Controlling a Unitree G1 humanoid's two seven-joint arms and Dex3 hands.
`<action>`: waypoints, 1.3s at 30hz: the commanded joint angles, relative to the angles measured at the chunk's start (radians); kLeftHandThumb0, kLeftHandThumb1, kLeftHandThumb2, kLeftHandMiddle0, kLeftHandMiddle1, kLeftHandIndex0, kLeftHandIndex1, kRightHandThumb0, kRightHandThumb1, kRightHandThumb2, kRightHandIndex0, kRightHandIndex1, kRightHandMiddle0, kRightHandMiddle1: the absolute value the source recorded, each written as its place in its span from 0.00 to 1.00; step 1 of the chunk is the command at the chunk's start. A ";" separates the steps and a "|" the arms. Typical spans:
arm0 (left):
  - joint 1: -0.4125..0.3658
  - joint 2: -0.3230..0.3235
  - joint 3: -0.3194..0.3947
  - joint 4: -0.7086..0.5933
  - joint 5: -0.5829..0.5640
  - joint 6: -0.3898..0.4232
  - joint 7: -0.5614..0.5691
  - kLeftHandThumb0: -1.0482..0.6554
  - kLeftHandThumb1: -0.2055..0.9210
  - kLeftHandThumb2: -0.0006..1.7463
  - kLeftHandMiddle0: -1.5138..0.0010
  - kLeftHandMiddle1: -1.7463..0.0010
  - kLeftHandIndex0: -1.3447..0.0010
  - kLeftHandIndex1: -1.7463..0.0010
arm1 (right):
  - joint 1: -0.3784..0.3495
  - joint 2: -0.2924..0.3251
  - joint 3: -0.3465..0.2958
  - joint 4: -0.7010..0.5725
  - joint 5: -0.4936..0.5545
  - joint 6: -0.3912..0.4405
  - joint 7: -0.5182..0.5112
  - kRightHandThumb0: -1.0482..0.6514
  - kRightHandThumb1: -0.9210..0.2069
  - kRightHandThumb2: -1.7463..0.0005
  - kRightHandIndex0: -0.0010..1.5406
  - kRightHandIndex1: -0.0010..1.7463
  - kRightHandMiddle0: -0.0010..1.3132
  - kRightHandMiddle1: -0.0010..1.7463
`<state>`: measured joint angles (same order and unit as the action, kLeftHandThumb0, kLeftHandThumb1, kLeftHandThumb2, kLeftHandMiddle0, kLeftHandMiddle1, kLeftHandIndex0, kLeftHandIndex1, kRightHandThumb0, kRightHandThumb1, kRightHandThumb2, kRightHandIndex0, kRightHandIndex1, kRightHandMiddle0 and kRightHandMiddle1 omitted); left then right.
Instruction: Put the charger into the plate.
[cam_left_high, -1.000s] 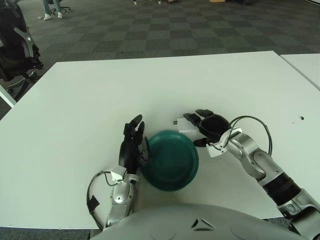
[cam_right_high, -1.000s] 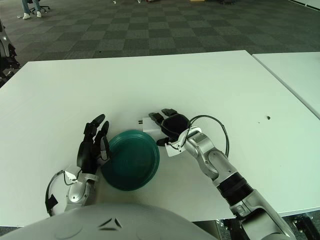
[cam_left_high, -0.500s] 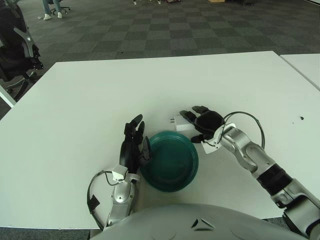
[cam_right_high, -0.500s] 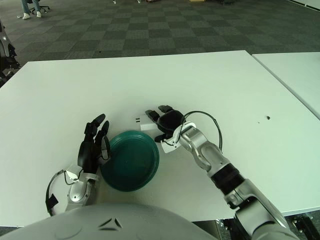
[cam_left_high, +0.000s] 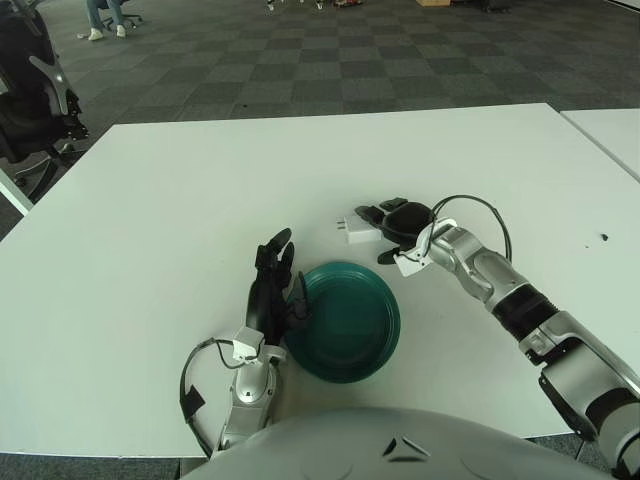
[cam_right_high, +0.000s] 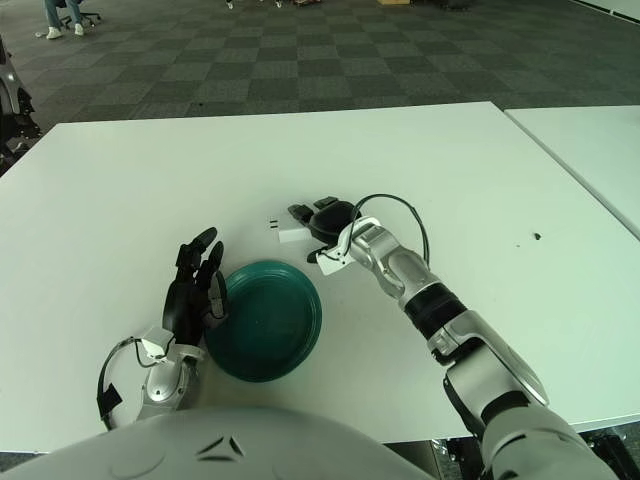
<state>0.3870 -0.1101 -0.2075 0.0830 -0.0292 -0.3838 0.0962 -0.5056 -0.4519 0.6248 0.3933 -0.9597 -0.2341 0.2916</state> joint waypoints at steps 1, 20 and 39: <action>0.020 -0.086 -0.033 0.034 -0.013 0.036 0.017 0.09 1.00 0.57 0.76 1.00 1.00 0.57 | 0.009 -0.019 0.040 0.084 0.015 -0.044 0.075 0.21 0.00 0.70 0.24 0.04 0.00 0.31; 0.023 -0.086 -0.062 0.008 -0.031 0.072 0.045 0.08 1.00 0.59 0.73 0.99 1.00 0.54 | -0.167 -0.009 0.128 0.246 -0.002 -0.153 0.082 0.27 0.00 0.73 0.33 0.06 0.11 0.70; 0.029 -0.062 -0.075 -0.030 -0.049 0.112 0.049 0.07 1.00 0.59 0.70 0.98 0.98 0.51 | -0.167 -0.036 0.148 0.212 -0.024 -0.172 0.017 0.40 0.16 0.57 0.26 0.60 0.25 0.99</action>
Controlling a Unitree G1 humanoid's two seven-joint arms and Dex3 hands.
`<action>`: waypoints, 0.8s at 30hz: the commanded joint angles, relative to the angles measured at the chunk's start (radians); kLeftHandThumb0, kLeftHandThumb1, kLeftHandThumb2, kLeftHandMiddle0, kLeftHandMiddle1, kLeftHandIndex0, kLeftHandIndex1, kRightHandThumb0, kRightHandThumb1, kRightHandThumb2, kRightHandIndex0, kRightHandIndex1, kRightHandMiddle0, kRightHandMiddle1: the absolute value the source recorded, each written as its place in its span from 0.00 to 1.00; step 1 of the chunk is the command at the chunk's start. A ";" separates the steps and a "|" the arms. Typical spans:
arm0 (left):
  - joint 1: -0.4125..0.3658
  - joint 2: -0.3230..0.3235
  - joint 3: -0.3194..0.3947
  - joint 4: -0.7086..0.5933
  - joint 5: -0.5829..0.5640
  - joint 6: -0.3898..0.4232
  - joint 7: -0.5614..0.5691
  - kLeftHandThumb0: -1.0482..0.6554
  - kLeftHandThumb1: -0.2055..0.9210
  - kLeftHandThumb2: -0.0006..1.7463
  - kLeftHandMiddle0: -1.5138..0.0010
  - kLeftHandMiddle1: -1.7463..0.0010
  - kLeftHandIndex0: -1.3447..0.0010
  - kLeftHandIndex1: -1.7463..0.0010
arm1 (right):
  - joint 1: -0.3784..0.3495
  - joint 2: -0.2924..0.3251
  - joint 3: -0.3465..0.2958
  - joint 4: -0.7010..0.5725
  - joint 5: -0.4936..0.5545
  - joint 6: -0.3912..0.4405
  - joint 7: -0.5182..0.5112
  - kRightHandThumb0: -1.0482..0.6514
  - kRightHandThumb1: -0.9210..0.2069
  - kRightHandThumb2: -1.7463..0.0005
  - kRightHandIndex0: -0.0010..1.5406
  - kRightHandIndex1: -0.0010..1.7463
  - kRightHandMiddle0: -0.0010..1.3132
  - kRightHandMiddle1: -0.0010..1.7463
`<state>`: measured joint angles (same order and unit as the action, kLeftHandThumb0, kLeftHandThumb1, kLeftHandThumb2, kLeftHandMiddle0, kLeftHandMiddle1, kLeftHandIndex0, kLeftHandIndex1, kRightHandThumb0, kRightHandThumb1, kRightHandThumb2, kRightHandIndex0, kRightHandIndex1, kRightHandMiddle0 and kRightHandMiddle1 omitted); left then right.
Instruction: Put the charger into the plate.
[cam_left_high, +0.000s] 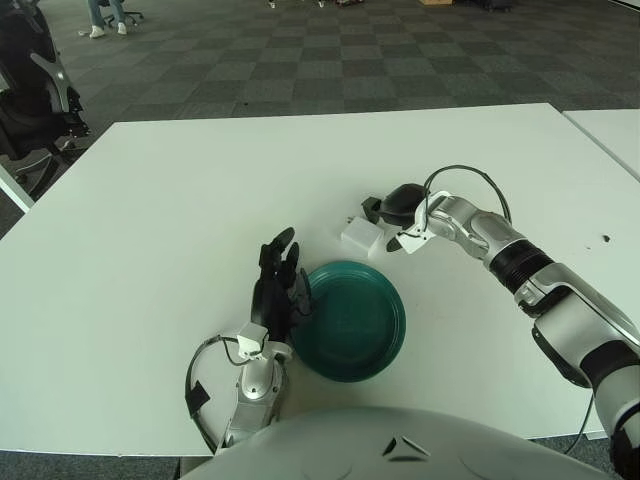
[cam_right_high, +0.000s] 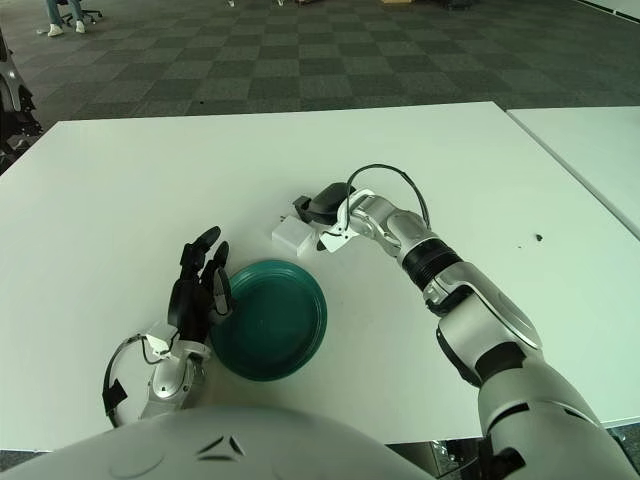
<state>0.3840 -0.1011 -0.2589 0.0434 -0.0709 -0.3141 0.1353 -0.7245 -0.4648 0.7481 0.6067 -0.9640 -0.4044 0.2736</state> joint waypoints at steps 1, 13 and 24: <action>0.032 -0.070 -0.024 0.007 -0.008 0.046 0.011 0.07 1.00 0.59 0.70 0.98 0.98 0.51 | 0.057 -0.028 0.020 -0.013 -0.018 0.003 0.039 0.39 0.18 0.55 0.25 0.74 0.25 0.99; 0.030 -0.060 -0.023 0.000 -0.006 0.056 0.010 0.07 1.00 0.59 0.68 0.98 0.97 0.51 | 0.092 -0.044 0.010 -0.068 -0.068 0.093 0.011 0.38 0.32 0.42 0.47 1.00 0.33 1.00; 0.028 -0.055 -0.022 0.003 -0.007 0.053 0.004 0.07 1.00 0.59 0.64 0.97 0.95 0.50 | 0.101 -0.050 0.027 -0.024 -0.123 0.140 -0.060 0.37 0.36 0.39 0.56 1.00 0.35 1.00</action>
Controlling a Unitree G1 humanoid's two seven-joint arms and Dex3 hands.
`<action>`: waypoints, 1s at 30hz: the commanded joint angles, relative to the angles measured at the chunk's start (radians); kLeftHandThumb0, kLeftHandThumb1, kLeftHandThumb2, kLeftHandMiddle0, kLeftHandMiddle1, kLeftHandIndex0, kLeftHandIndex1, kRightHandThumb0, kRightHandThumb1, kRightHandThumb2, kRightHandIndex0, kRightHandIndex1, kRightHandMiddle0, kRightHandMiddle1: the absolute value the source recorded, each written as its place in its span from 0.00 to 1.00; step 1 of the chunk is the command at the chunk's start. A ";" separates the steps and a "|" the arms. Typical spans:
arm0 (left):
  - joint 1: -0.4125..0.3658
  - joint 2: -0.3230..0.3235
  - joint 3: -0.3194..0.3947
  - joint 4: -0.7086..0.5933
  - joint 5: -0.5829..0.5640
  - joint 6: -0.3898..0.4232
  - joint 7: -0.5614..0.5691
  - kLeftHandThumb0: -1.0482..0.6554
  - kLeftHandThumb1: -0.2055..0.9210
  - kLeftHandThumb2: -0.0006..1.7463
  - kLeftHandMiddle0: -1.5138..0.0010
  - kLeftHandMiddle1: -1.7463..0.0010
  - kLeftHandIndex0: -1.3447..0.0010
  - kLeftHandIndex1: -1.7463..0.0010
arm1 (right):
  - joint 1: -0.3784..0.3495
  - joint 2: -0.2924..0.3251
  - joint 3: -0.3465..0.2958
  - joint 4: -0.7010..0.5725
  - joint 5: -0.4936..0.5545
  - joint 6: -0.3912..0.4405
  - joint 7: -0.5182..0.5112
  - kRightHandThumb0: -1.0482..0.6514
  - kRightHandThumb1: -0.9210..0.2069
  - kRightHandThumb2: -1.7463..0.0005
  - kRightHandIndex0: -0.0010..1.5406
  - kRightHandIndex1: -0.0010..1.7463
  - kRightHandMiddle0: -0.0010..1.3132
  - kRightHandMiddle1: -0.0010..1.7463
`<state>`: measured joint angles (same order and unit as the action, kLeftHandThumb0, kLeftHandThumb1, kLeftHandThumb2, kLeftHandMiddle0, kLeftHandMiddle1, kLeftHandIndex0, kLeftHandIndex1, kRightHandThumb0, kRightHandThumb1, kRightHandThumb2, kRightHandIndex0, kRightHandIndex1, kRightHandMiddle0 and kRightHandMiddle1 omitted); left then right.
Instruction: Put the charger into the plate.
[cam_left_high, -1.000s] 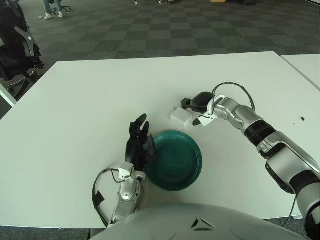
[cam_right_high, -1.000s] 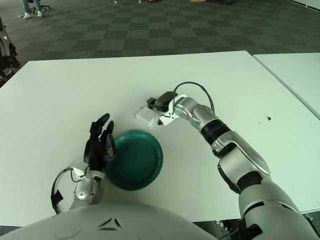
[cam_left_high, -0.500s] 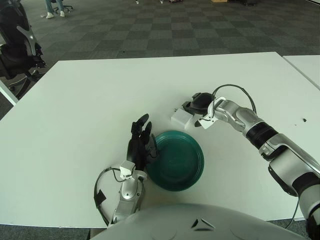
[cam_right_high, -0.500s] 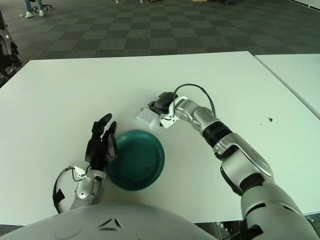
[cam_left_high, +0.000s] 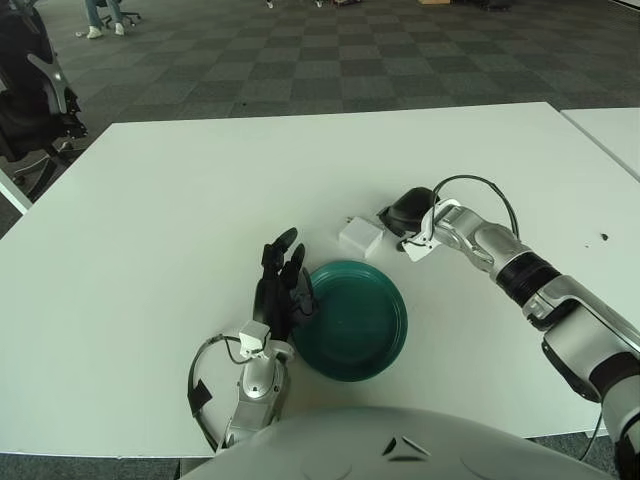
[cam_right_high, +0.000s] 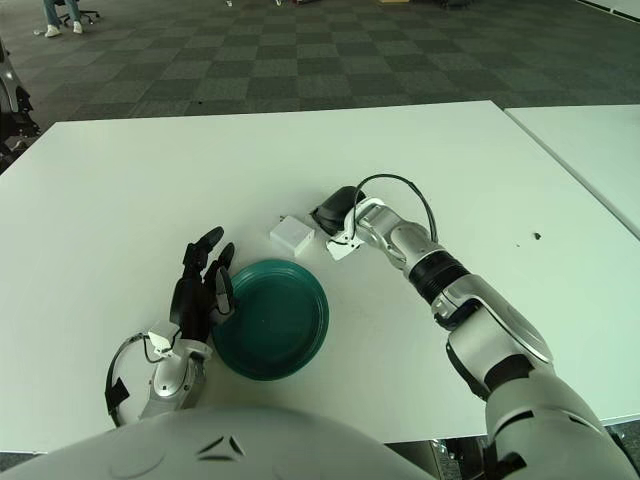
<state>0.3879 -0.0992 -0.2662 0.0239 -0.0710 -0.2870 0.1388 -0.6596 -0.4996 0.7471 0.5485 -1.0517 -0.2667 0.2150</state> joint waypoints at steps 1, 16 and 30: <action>0.024 -0.056 -0.014 0.023 -0.007 0.025 -0.001 0.07 1.00 0.59 0.64 0.97 0.95 0.50 | 0.038 -0.018 0.029 0.038 -0.039 0.004 -0.011 0.37 0.36 0.39 0.56 1.00 0.35 1.00; 0.022 -0.051 -0.010 0.028 -0.006 0.025 -0.001 0.07 1.00 0.59 0.62 0.96 0.93 0.50 | -0.010 -0.009 0.017 0.208 -0.017 -0.049 -0.137 0.37 0.30 0.44 0.52 1.00 0.32 1.00; 0.025 -0.056 -0.007 0.035 -0.008 0.008 0.002 0.07 1.00 0.58 0.67 0.99 0.95 0.50 | -0.020 -0.037 -0.031 0.124 0.037 -0.042 -0.075 0.01 0.00 0.60 0.01 0.01 0.00 0.03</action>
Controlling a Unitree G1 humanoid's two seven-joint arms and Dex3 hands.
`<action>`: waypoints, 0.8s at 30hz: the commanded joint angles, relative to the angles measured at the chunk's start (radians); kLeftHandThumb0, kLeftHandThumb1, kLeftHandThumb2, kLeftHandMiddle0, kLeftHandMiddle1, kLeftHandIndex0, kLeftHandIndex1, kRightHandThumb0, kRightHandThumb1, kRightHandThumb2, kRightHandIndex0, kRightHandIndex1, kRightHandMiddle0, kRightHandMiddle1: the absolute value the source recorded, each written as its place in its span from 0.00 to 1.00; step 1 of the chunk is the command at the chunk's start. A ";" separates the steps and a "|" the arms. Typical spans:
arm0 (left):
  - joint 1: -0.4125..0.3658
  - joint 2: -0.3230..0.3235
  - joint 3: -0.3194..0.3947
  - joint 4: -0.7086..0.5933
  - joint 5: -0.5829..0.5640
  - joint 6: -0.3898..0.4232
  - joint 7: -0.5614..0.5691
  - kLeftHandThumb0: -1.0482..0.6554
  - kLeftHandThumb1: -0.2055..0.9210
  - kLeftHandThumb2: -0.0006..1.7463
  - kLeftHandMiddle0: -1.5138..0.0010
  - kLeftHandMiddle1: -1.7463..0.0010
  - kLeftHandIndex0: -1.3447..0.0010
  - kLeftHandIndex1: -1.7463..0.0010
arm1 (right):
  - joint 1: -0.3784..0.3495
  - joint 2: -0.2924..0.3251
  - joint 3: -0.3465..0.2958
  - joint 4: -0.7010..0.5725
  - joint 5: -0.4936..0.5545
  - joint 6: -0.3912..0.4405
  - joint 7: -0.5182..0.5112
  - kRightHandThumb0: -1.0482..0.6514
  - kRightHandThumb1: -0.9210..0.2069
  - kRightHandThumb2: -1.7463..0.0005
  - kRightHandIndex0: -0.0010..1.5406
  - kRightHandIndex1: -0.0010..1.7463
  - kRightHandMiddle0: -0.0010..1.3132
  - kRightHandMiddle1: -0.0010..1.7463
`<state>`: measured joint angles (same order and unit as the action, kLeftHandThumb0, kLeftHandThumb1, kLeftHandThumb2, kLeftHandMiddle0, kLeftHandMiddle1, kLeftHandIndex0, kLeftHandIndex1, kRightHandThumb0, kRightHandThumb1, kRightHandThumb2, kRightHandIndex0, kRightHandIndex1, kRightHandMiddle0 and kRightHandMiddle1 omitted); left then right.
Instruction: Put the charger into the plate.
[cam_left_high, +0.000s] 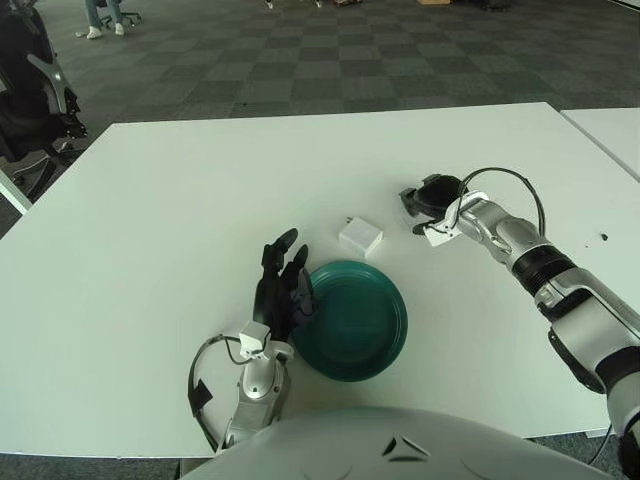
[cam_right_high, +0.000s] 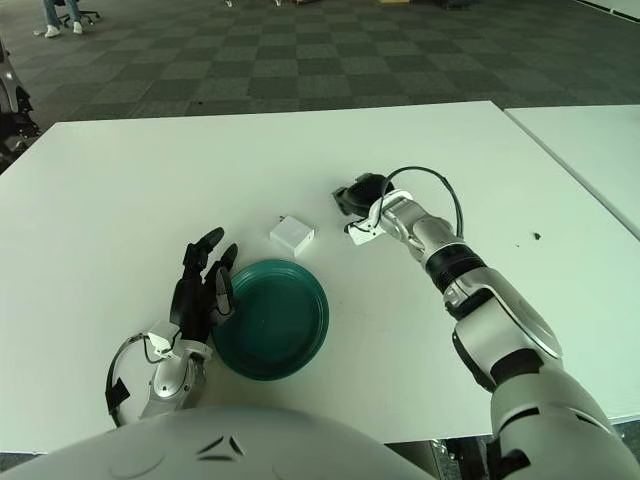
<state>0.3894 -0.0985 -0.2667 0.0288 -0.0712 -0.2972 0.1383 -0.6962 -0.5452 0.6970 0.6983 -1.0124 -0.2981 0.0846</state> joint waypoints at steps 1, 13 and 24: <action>0.025 -0.057 -0.007 0.032 -0.007 0.014 0.003 0.07 1.00 0.58 0.67 0.99 0.95 0.50 | 0.002 0.011 0.021 -0.032 -0.002 -0.018 0.065 0.01 0.00 0.60 0.00 0.01 0.00 0.02; 0.024 -0.063 -0.007 0.045 -0.004 -0.006 0.010 0.06 1.00 0.58 0.69 1.00 0.97 0.51 | -0.104 0.001 -0.006 -0.074 0.033 -0.102 0.178 0.00 0.00 0.65 0.00 0.00 0.00 0.00; 0.025 -0.070 -0.007 0.050 -0.012 -0.016 0.011 0.06 1.00 0.57 0.69 1.00 0.99 0.52 | -0.187 -0.011 -0.002 -0.096 0.049 -0.233 0.261 0.00 0.00 0.69 0.00 0.00 0.00 0.00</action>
<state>0.3919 -0.0987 -0.2681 0.0456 -0.0718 -0.3375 0.1385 -0.8462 -0.5473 0.6944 0.6038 -0.9687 -0.4987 0.3301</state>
